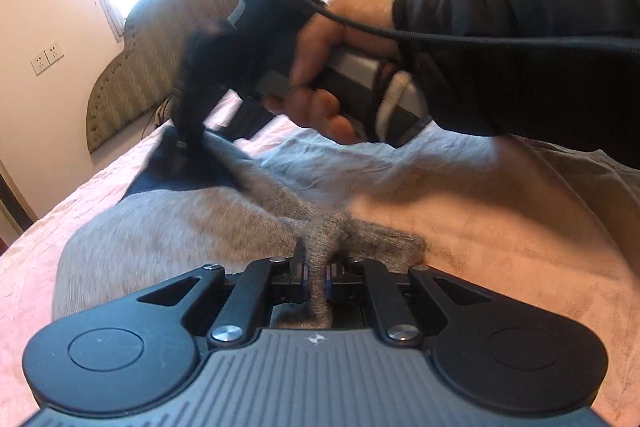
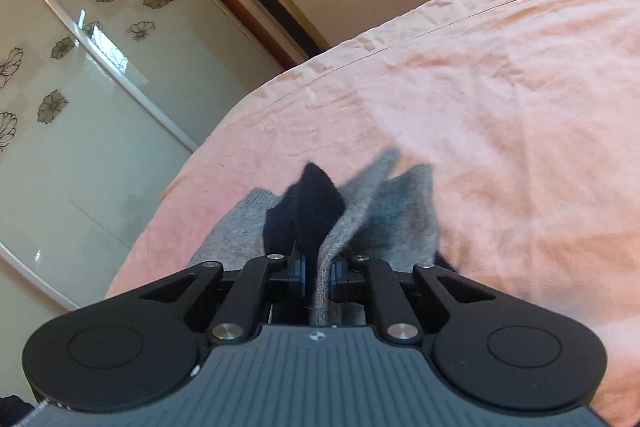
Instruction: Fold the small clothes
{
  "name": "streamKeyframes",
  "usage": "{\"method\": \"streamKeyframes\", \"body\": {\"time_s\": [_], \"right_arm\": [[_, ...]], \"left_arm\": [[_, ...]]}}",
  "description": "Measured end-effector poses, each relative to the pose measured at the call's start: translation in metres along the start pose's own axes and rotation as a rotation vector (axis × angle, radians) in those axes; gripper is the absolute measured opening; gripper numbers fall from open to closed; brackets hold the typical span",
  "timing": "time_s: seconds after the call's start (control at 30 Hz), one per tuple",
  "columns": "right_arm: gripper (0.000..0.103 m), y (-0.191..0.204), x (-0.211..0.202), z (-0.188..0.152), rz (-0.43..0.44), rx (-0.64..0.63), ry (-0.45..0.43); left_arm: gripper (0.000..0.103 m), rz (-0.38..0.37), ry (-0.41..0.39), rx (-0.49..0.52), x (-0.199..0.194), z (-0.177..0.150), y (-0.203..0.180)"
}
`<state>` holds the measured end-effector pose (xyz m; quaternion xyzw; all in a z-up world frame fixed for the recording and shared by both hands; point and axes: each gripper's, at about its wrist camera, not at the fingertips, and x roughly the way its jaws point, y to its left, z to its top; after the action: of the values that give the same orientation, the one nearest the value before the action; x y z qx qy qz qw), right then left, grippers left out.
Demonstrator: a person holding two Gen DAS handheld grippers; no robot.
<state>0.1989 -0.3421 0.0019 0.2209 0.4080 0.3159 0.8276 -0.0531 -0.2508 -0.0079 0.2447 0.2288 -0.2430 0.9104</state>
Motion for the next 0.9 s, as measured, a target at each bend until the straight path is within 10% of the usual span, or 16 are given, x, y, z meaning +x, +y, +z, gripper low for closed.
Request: {"method": "streamKeyframes", "body": {"time_s": [0.1,0.17,0.23,0.3,0.37,0.63,0.8,0.9], "right_arm": [[0.013,-0.027,-0.001,-0.011,0.051,0.124,-0.048],[0.031,-0.021,-0.010,-0.014,0.058,0.137,-0.076],[0.072,-0.012,-0.026,-0.016,0.067,0.128,-0.126],[0.092,-0.004,-0.043,-0.018,0.064,0.111,-0.179],[0.092,-0.003,-0.048,-0.018,0.043,0.106,-0.162],[0.089,-0.004,-0.013,-0.015,-0.027,0.104,-0.069],[0.090,0.001,0.003,-0.009,-0.021,0.076,-0.055],[0.083,-0.003,0.003,-0.007,-0.014,0.088,-0.063]], "left_arm": [[0.007,-0.044,-0.009,-0.035,-0.004,0.000,0.008],[0.010,-0.098,-0.027,-0.097,-0.014,-0.004,0.024],[0.021,-0.193,-0.032,-0.192,-0.034,-0.012,0.050],[0.063,-0.263,-0.039,-0.280,-0.058,-0.027,0.078],[0.082,-0.282,-0.080,-0.351,-0.083,-0.045,0.105],[0.082,-0.071,-0.081,-0.748,-0.061,-0.077,0.256],[0.081,-0.323,0.028,-1.207,0.037,-0.098,0.318],[0.074,-0.453,0.058,-1.255,0.076,-0.095,0.316]]}}
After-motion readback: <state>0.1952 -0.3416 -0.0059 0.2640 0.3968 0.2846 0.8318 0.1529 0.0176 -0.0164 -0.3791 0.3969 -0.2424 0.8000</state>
